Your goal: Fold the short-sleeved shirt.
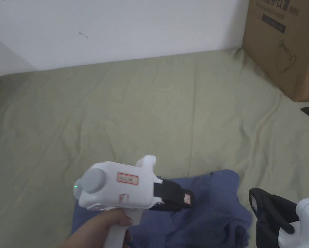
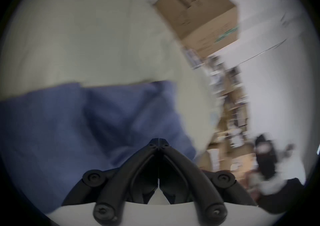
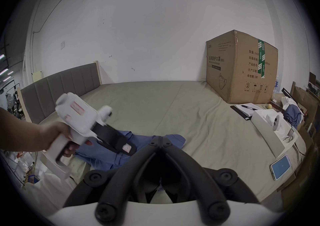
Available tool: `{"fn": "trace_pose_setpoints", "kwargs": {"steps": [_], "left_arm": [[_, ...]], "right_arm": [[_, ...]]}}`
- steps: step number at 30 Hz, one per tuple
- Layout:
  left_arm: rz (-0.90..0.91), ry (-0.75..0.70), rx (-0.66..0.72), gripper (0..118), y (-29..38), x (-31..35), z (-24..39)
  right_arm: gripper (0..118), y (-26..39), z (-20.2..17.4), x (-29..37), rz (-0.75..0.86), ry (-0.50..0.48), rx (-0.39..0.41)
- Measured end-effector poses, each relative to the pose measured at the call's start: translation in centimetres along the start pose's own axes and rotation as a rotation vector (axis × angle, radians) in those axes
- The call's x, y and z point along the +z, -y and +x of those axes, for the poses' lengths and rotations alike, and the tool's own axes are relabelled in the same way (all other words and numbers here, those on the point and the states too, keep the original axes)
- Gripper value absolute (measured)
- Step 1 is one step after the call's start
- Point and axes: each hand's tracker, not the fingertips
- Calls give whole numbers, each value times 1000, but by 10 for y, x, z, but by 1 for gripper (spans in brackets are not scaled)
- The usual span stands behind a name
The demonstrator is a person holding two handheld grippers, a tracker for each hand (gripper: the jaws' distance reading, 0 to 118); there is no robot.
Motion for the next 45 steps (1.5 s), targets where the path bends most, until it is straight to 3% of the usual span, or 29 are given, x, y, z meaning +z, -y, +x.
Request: {"fn": "trace_pose_setpoints", "kwargs": {"steps": [2, 8, 9, 11, 12, 13, 14, 15, 16, 17, 21, 23, 28, 30, 31, 33, 35, 36, 38, 40, 42, 44, 45], "left_arm": [[87, -61, -33, 0, 2, 38, 6], [153, -490, -30, 0, 7, 148, -41], [137, -508, -5, 0, 8, 160, -53], [107, -409, 77, 5, 10, 174, -76], [89, -332, 131, 25, 11, 180, -90], [79, -276, 177, 59, 13, 183, -101], [55, -233, 209, 109, 15, 180, -111], [42, -216, 223, 117, 19, 176, -119], [127, -161, 218, 117, 19, 176, -127], [90, -139, 261, 118, 22, 171, -137], [79, 59, 472, 118, 20, 143, -171], [100, 167, 437, 118, 15, 126, -165], [43, 51, 333, 115, 4, 102, -152], [42, -23, 306, 68, 8, 105, -145], [55, -83, 303, 51, 8, 109, -145], [51, -312, 310, 9, 12, 111, -147], [61, -182, 380, 9, 11, 117, -141], [43, -216, 346, 9, 8, 120, -131], [39, -385, 237, 9, 7, 142, -119], [63, -523, 278, 9, 6, 169, -107], [90, -798, 239, 9, 4, 191, -83], [16, -1089, 75, 9, 3, 189, -54], [-36, -1156, 2, 9, 3, 183, -43]], "right_arm": [[0, 0, -4, -2, -3, -8, 7], [0, 0, -15, -5, -4, -26, 21], [0, 0, -17, -5, -5, -28, 27], [0, 0, -21, -5, -16, -33, 33], [0, 0, -23, -6, -21, -36, 34], [0, 1, -24, -7, -26, -38, 37], [0, 0, -26, -7, -32, -39, 44], [0, 0, -26, -8, -35, -40, 49], [0, -1, -26, -8, -39, -46, 49], [0, -3, -26, -9, -39, -55, 50], [0, -10, -29, -15, -43, -59, 69], [0, -12, -31, -19, -45, -53, 76], [0, -12, -36, -28, -65, -52, 76], [0, -9, -37, -27, -71, -57, 74], [0, -8, -38, -27, -72, -59, 74], [0, -5, -38, -27, -76, -63, 70], [0, -4, -38, -26, -87, -71, 61], [0, -4, -38, -25, -93, -78, 58], [0, -5, -36, -20, -92, -92, 65], [0, -6, -33, -15, -76, -102, 68], [0, -7, -29, -11, -63, -103, 64], [0, -7, -25, -8, -42, -104, 41], [0, -7, -23, -7, -33, -105, 27]]}}
